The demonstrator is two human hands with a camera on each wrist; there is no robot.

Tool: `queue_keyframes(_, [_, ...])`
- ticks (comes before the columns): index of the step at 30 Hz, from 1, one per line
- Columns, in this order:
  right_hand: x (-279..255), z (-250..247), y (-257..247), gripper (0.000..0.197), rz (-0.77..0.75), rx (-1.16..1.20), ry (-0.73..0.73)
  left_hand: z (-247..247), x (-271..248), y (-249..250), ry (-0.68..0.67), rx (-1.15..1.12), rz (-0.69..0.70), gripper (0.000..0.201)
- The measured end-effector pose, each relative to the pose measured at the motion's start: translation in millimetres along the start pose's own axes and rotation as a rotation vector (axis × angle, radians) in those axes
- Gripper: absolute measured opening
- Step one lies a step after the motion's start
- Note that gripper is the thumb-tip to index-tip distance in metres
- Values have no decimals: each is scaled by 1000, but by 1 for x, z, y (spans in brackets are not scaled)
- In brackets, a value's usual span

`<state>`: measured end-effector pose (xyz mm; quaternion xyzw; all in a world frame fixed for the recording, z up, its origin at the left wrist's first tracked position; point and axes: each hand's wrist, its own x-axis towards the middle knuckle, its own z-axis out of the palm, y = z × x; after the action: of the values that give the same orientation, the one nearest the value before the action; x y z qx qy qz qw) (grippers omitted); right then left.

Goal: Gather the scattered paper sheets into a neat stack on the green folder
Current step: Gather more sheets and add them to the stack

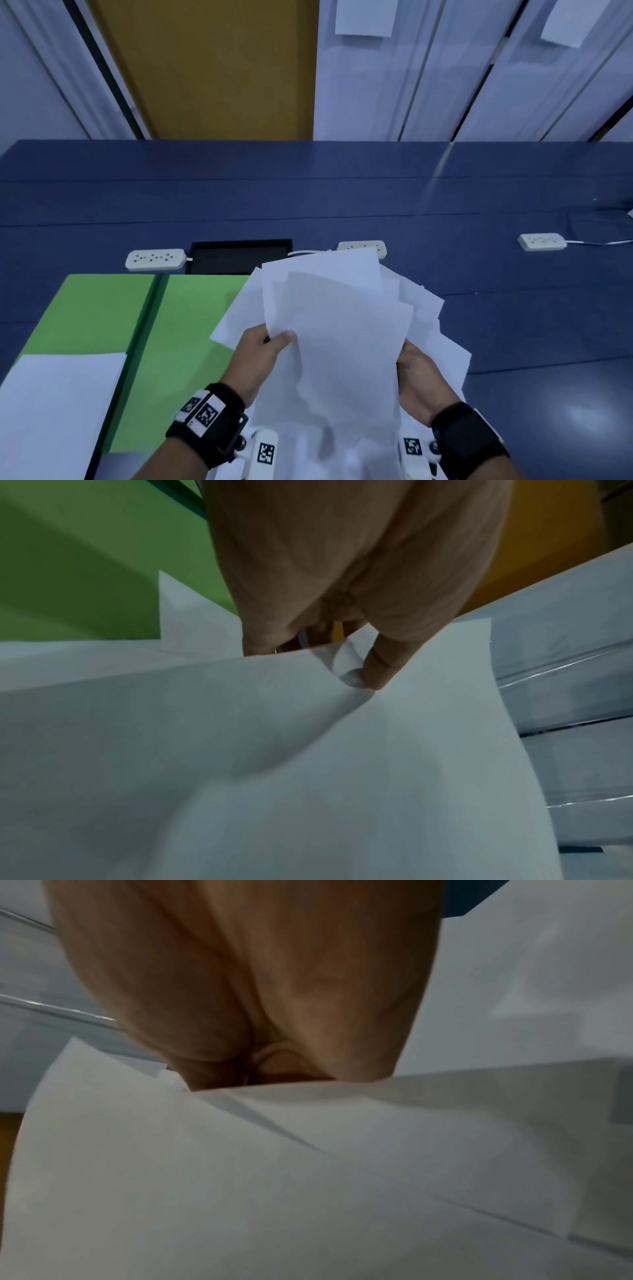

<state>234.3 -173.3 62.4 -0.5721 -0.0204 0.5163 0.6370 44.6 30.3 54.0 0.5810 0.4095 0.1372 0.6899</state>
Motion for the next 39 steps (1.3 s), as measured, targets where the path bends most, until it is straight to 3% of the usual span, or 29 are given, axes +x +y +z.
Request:
queue_keyframes(3, [4,-5,4,39,-56,-28,76,3,0,-6,-23,22,-11,18])
queue_keyframes(7, [4,-6,8,75,-60,-120,71,14,-2,-17,122,25,1,38])
queue_keyframes(10, [-1,-5,16,85,-49,-85,5,19,-2,-29,211,-28,-81,48])
queue_keyframes(12, [-5,-1,17,74,-70,-131,-5,17,-1,-33,224,-69,-122,37])
queue_keyframes(14, [-9,5,15,44,-92,-207,-36,12,-1,-35,213,-142,-141,25])
queue_keyframes(15, [-8,5,17,38,-99,-252,-47,9,-3,-31,175,-189,-143,23])
queue_keyframes(20, [-13,3,17,31,-93,-312,-54,-7,-16,-7,-125,-150,-60,28])
queue_keyframes(22, [-13,1,13,34,-77,-316,-60,-14,-14,-11,-180,-146,-62,38])
queue_keyframes(25, [-12,4,11,48,-62,-418,-47,-10,-13,-10,-162,-122,-112,68])
queue_keyframes(26, [-11,8,10,52,-55,-458,-15,-4,-15,-8,-155,-93,-87,67])
queue_keyframes(28, [-15,18,3,41,-109,-499,79,9,-17,-1,-135,-24,-28,57])
queue_keyframes(31, [-27,32,-24,31,-291,-468,146,20,-27,30,-86,8,157,21])
queue_keyframes(35, [-46,36,-56,21,-538,-355,41,17,-27,63,-160,-11,396,32])
queue_keyframes(39, [-32,32,-47,25,-499,-333,53,21,-11,55,-132,45,304,29])
